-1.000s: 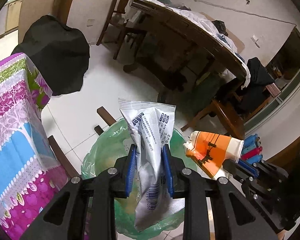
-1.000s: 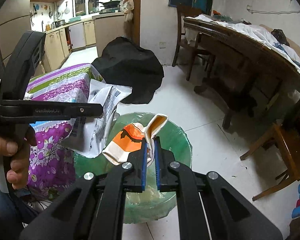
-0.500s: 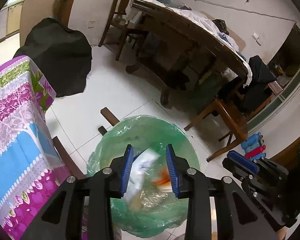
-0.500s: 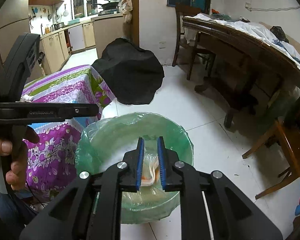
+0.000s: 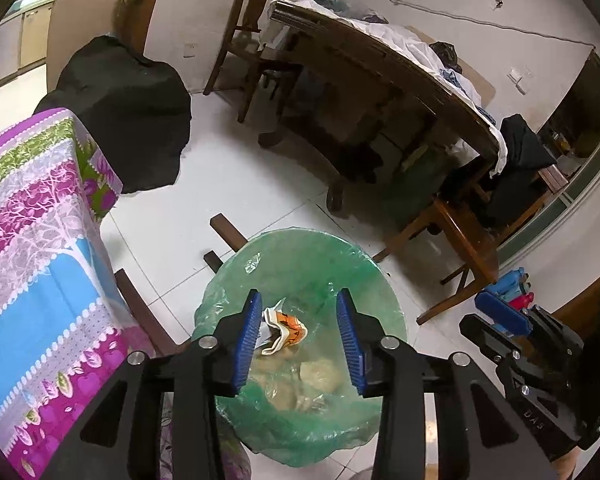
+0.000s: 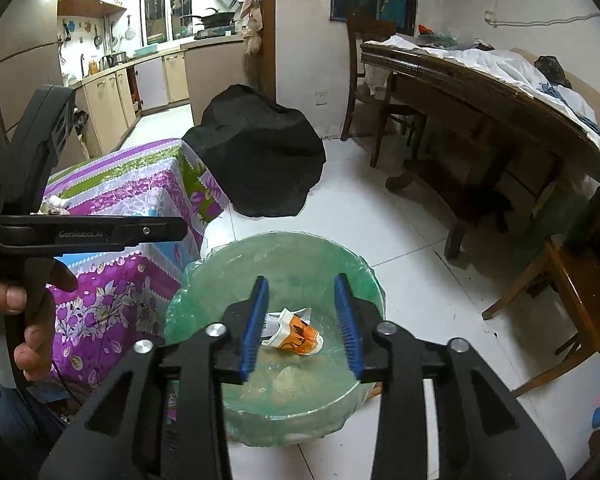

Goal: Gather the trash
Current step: 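Open both tools to drop the wrapper and cup into the bin, then grasp the yellow sponge block with the left tool while the right tool grasps the red-labelled bread bag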

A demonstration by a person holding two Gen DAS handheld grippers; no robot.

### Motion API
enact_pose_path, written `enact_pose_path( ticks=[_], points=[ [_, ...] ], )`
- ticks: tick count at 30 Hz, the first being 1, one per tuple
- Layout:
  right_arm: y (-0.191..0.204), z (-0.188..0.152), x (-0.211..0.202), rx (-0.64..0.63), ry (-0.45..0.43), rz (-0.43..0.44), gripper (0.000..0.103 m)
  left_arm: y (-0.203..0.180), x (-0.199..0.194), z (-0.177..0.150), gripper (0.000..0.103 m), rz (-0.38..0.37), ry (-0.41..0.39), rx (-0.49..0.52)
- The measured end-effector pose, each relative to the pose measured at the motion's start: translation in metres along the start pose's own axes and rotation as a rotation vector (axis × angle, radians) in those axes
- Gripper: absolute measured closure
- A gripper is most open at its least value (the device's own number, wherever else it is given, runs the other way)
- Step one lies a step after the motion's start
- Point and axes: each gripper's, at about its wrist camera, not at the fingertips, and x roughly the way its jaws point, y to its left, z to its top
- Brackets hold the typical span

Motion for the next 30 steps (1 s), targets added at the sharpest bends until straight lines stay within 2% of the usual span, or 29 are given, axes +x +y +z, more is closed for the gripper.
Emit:
enact_pose_path(
  ticks=[3, 8, 15, 22, 26, 30],
  points=[
    [0.003, -0.002, -0.009, 0.009, -0.032, -0.006, 0.041, 0.0, -0.012, -0.005, 0.057, 0.007, -0.011, 0.017],
    [0.014, -0.005, -0.025, 0.011, -0.082, 0.0, 0.031, -0.006, -0.039, -0.022, 0.044, 0.016, -0.046, 0.078],
    [0.047, -0.008, -0.057, -0.033, -0.184, -0.004, 0.02, -0.01, -0.086, -0.05, 0.033, 0.028, -0.116, 0.116],
    [0.083, -0.01, -0.089, -0.038, -0.292, 0.064, 0.014, 0.008, -0.152, -0.079, 0.021, 0.058, -0.222, 0.132],
    [0.111, -0.014, -0.099, -0.068, -0.329, 0.127, 0.013, 0.047, -0.187, -0.114, 0.019, 0.133, -0.252, 0.109],
    [0.145, -0.017, -0.1, -0.12, -0.362, 0.194, 0.013, 0.104, -0.222, -0.147, 0.019, 0.22, -0.268, 0.021]
  ],
)
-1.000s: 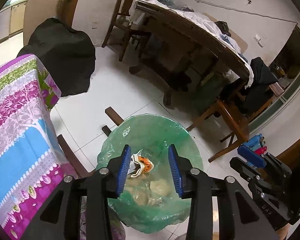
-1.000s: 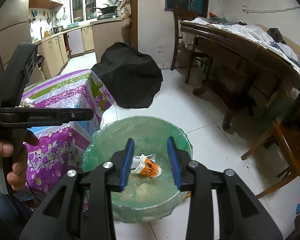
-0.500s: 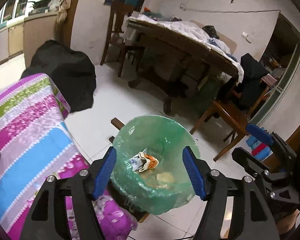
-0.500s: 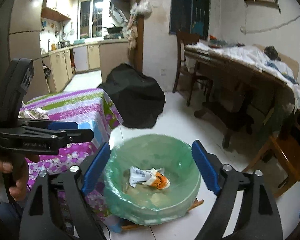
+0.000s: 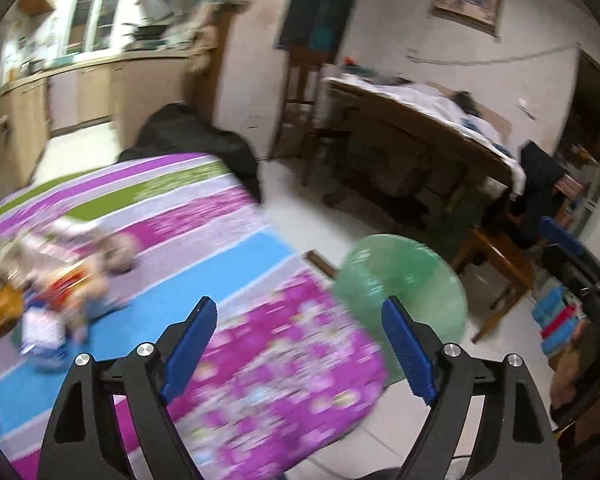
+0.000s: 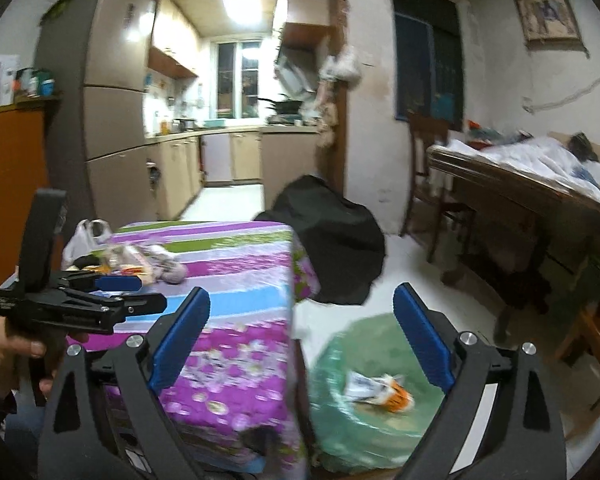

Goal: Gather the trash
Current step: 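Grasp the yellow sponge block with the left tool while the right tool grasps the red-labelled bread bag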

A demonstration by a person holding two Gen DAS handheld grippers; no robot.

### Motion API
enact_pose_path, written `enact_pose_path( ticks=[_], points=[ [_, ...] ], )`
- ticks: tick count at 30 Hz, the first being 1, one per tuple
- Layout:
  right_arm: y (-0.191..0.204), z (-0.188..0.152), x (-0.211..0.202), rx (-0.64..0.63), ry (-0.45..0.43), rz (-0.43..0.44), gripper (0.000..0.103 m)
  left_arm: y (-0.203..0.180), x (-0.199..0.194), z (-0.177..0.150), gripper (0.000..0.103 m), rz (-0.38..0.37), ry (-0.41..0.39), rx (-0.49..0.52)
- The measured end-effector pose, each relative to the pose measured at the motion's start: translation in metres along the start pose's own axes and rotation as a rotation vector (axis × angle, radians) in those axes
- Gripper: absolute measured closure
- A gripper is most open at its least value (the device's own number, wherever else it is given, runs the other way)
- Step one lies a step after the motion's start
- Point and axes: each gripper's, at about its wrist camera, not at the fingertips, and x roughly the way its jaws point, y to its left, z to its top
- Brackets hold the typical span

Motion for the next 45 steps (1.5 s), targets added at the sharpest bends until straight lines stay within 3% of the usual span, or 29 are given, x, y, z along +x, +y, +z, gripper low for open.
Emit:
enact_pose_path(
  ticks=[4, 8, 13, 17, 23, 26, 32, 34, 40, 45],
  points=[
    [0.031, -0.004, 0.014, -0.01, 0.023, 0.079, 0.013, 0.062, -0.03, -0.016, 0.019, 0.088, -0.013, -0.04],
    [0.062, -0.007, 0.027, -0.02, 0.05, 0.137, 0.013, 0.157, -0.071, -0.034, 0.019, 0.255, -0.045, -0.158],
    [0.09, -0.011, 0.044, -0.02, 0.095, 0.204, 0.013, 0.273, -0.112, -0.053, 0.007, 0.466, -0.084, -0.334],
    [0.119, -0.014, 0.063, -0.044, 0.146, 0.269, 0.013, 0.338, -0.112, -0.068, 0.007, 0.467, -0.014, -0.441],
    [0.148, -0.022, 0.091, -0.032, 0.218, 0.362, 0.013, 0.355, -0.09, -0.059, 0.007, 0.415, 0.029, -0.388],
    [0.156, -0.02, 0.105, -0.01, 0.24, 0.395, 0.013, 0.36, -0.082, -0.055, 0.008, 0.414, 0.034, -0.412],
    [0.174, -0.017, 0.134, -0.003, 0.276, 0.451, 0.013, 0.369, -0.063, -0.052, 0.036, 0.371, 0.044, -0.43],
    [0.183, -0.017, 0.146, -0.015, 0.29, 0.476, 0.013, 0.368, -0.061, -0.052, 0.051, 0.351, 0.042, -0.425],
    [0.208, -0.009, 0.207, -0.071, 0.343, 0.497, 0.013, 0.355, -0.062, -0.053, 0.056, 0.37, 0.033, -0.381],
    [0.208, -0.002, 0.25, -0.034, 0.392, 0.517, 0.013, 0.345, -0.085, -0.056, 0.057, 0.346, -0.022, -0.39]
  ],
)
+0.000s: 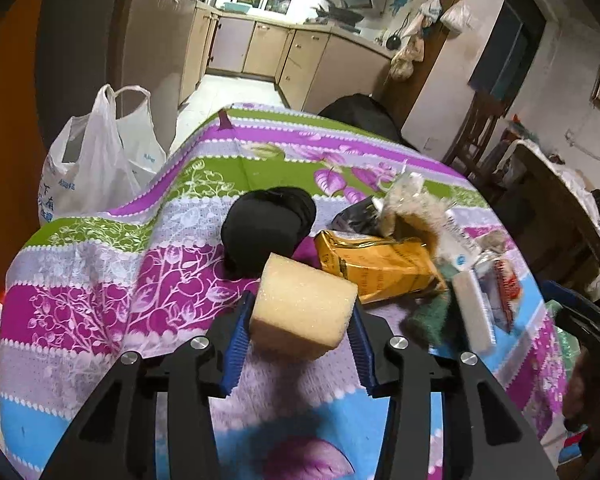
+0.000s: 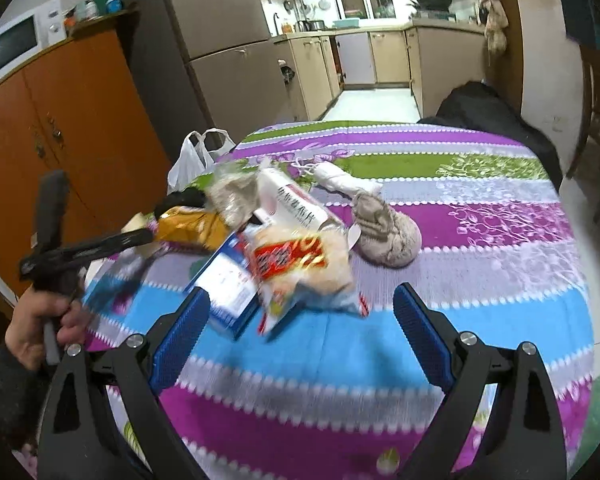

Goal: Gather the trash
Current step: 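Grasp the yellow sponge block with the left tool while the right tool grasps the red-labelled bread bag, then carry the sponge and bread bag with both tools over the trash bin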

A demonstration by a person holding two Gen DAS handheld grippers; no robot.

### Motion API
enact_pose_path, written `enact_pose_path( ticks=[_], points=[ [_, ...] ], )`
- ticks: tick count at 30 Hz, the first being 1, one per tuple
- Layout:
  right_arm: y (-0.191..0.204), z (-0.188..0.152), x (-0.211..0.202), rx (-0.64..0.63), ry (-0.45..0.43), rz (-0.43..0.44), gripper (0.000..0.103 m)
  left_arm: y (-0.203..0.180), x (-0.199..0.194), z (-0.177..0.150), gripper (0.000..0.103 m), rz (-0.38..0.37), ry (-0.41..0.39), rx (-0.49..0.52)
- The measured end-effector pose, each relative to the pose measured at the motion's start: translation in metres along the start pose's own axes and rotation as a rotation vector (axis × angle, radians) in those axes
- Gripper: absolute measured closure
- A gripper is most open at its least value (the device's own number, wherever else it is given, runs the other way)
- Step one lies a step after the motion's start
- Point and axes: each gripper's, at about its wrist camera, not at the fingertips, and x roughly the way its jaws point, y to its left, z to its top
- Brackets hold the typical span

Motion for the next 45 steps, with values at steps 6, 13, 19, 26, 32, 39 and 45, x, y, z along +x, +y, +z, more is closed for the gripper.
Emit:
enact_pose_path(
  ticks=[6, 13, 19, 26, 32, 39, 45],
  points=[
    [-0.007, 0.008, 0.033, 0.011, 0.063, 0.045, 0.013, -0.004, -0.018, -0.001, 0.057, -0.039, -0.026, -0.011],
    [-0.008, 0.011, 0.053, 0.018, 0.094, 0.038, 0.035, 0.0, -0.012, -0.013, 0.058, -0.024, -0.004, -0.025],
    [-0.003, 0.005, 0.036, -0.006, 0.055, -0.008, 0.053, 0.003, -0.024, -0.019, 0.058, -0.019, -0.027, -0.034],
    [0.015, 0.0, -0.035, -0.034, -0.1, -0.074, 0.053, -0.029, -0.062, -0.015, 0.058, -0.044, -0.115, 0.011],
    [0.011, -0.01, -0.115, -0.023, -0.223, -0.213, 0.053, -0.113, -0.085, -0.006, 0.058, -0.167, -0.165, 0.119],
    [-0.029, -0.033, -0.21, 0.026, -0.29, -0.394, 0.053, -0.253, -0.087, -0.007, 0.058, -0.355, -0.157, 0.283],
    [-0.078, -0.054, -0.286, 0.104, -0.305, -0.542, 0.053, -0.378, -0.074, -0.013, 0.058, -0.515, -0.103, 0.399]
  ],
)
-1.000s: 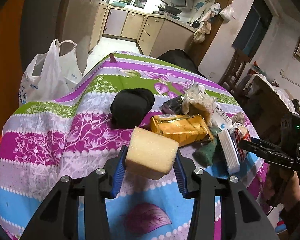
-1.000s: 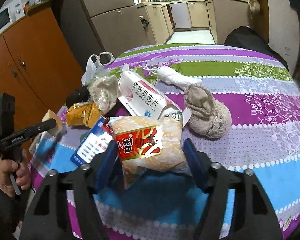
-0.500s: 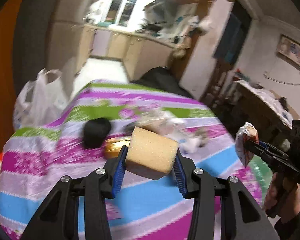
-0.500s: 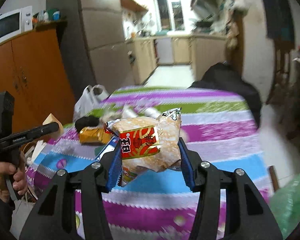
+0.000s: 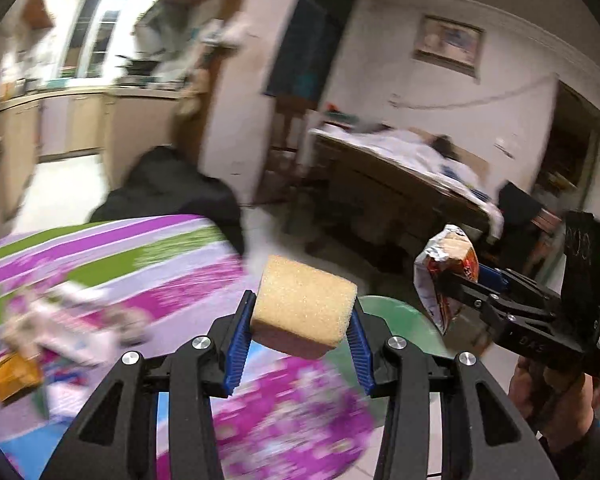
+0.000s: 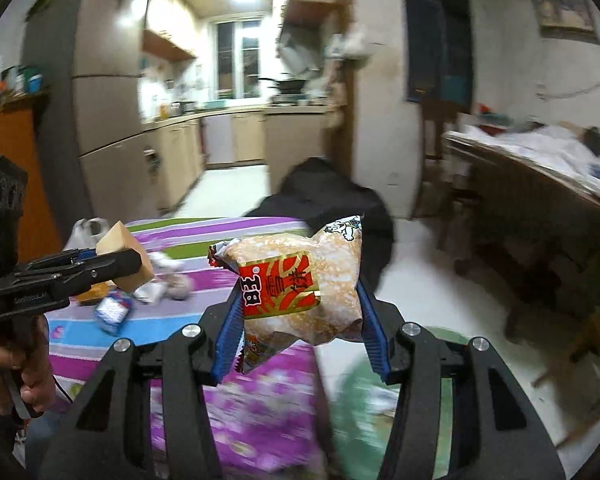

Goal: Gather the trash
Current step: 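Carry the sponge and bread bag with both tools over the trash bin, then open both tools to drop the sponge and bread bag into the bin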

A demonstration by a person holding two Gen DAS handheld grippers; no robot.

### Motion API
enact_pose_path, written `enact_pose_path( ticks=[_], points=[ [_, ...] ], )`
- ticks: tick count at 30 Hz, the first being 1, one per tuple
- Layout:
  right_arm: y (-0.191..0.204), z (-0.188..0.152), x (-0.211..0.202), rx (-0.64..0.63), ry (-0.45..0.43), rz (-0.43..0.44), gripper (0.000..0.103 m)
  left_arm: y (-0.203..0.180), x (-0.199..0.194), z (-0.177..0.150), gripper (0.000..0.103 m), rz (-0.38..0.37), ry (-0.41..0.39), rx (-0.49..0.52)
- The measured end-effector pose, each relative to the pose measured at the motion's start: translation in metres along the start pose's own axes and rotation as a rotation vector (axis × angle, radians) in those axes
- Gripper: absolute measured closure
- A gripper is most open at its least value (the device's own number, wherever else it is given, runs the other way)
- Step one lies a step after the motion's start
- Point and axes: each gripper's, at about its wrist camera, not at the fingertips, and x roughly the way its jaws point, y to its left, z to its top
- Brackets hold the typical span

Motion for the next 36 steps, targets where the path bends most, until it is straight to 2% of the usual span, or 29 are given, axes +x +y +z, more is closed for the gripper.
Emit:
enact_pose_path(
  ticks=[5, 11, 15, 23, 28, 36],
  points=[
    [-0.067, -0.007, -0.013, 0.083, 0.051, -0.092, 0.053, -0.081, 0.066, 0.013, 0.058, -0.116, 0.07, 0.075],
    [-0.119, -0.026, 0.003, 0.164, 0.155, -0.146, 0.053, -0.142, 0.15, 0.011, 0.058, -0.147, 0.182, 0.106],
    [-0.139, -0.039, 0.021, 0.193, 0.221, -0.167, 0.053, -0.148, 0.191, 0.003, 0.058, -0.132, 0.244, 0.095],
    [-0.162, -0.066, 0.042, 0.251, 0.296, -0.149, 0.053, -0.129, 0.24, -0.023, 0.058, -0.079, 0.321, 0.09],
    [-0.172, -0.071, 0.046, 0.266, 0.305, -0.146, 0.053, -0.121, 0.254, -0.034, 0.058, -0.045, 0.337, 0.107],
    [-0.174, -0.076, 0.047, 0.274, 0.32, -0.145, 0.052, -0.126, 0.255, -0.041, 0.058, 0.006, 0.336, 0.145]
  ],
)
